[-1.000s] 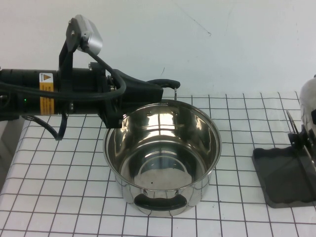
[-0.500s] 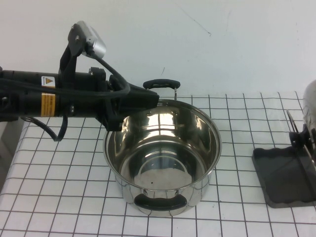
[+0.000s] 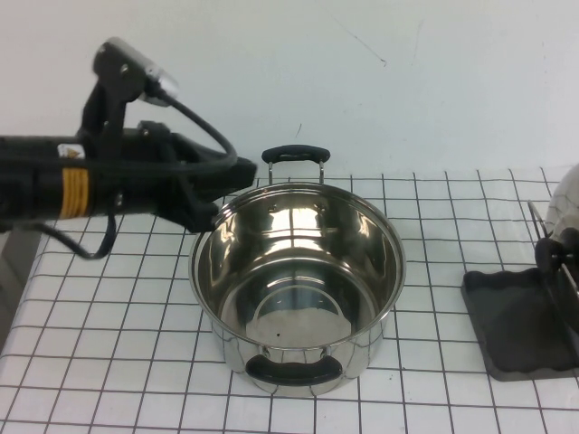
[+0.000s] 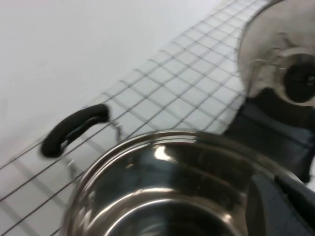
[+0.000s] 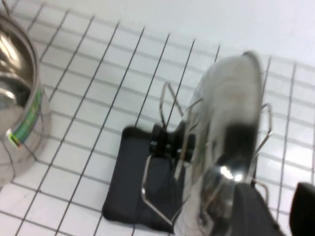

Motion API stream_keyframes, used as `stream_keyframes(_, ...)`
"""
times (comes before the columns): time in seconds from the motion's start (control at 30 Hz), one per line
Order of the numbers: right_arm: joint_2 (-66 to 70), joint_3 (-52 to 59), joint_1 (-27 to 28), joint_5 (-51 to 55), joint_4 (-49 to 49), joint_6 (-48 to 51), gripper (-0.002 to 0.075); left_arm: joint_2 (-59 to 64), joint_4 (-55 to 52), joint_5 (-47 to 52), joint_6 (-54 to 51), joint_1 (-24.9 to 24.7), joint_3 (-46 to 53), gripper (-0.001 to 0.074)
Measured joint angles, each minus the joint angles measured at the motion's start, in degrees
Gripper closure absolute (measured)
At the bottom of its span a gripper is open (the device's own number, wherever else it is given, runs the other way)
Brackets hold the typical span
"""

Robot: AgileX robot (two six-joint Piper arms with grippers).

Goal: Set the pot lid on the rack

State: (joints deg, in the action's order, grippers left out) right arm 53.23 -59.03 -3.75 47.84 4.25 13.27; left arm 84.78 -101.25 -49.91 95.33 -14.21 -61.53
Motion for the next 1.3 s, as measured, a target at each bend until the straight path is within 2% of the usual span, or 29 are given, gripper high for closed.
stream_keyframes(0.07, -3.1, 0.1, 0.0, -0.1, -0.4, 0.0, 0.0555, -3.3, 0.0, 3.9, 0.2, 0.0, 3.0, 0.0737)
stream_keyframes(0.17, -9.0, 1.9, 0.0, -2.8, -0.4, 0.3, 0.0633, -9.3, 0.0, 11.5, 0.4, 0.0, 9.5, 0.0737)
stream_keyframes(0.23, -13.8, 4.1, 0.0, -6.2, -0.2, 1.0, 0.0684, -14.5, 0.0, 17.5, 0.4, 0.0, 14.9, 0.0737)
stream_keyframes(0.33, -21.3, 9.9, 0.0, -12.6, 1.0, 3.6, 0.0716, -22.6, 0.0, 25.5, 0.5, 0.0, 23.1, 0.0737)
stream_keyframes(0.53, -33.8, 24.2, 0.0, -23.9, 14.0, 16.7, 0.0727, -40.2, 1.1, 36.7, 3.0, 0.0, 35.4, 0.0737)
stream_keyframes(0.7, -39.3, 33.4, 0.0, -23.3, 33.3, 32.4, 0.0727, -53.4, 1.4, 41.0, 6.4, 0.0, 42.6, 0.0737)
stream_keyframes(0.9, -40.5, 36.1, 0.0, -19.3, 56.5, 56.5, 0.0727, -64.4, 1.6, 49.6, 6.8, 0.0, 49.4, 0.0737)
stream_keyframes(1.03, -40.5, 36.1, 0.0, -20.2, 64.1, 64.8, 0.0727, -67.3, 1.8, 50.8, 6.8, 0.0, 54.0, 0.0737)
stream_keyframes(1.3, -40.8, 36.5, 0.0, -22.6, 66.8, 66.7, 0.0727, -67.4, 1.8, 48.4, 6.9, 0.0, 61.5, 0.0737)
